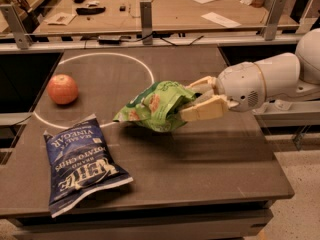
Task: Move green rice chip bag near blue chip bag
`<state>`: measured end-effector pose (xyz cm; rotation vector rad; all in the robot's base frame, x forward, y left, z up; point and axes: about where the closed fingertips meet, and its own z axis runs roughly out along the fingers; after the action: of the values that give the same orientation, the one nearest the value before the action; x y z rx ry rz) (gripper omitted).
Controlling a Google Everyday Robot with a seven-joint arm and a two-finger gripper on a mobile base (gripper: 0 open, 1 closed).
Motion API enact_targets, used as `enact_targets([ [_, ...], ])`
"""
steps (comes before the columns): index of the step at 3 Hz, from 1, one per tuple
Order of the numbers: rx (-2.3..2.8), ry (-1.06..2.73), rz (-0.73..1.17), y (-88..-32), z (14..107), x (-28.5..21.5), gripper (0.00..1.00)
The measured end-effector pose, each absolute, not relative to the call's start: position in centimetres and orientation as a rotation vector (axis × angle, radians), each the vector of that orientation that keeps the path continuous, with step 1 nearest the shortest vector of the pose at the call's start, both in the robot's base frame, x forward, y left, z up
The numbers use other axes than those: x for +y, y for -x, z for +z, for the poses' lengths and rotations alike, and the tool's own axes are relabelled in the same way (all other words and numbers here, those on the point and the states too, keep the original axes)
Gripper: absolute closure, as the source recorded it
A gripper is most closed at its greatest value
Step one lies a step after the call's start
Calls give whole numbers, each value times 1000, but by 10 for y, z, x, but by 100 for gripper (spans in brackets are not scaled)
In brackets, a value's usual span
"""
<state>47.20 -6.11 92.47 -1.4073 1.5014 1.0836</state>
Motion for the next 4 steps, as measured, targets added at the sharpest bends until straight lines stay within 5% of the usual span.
enact_targets([
  [3, 1440, 1631, 1198, -433, 915, -29, 100],
  [4, 1423, 1695, 1175, -430, 912, -19, 82],
])
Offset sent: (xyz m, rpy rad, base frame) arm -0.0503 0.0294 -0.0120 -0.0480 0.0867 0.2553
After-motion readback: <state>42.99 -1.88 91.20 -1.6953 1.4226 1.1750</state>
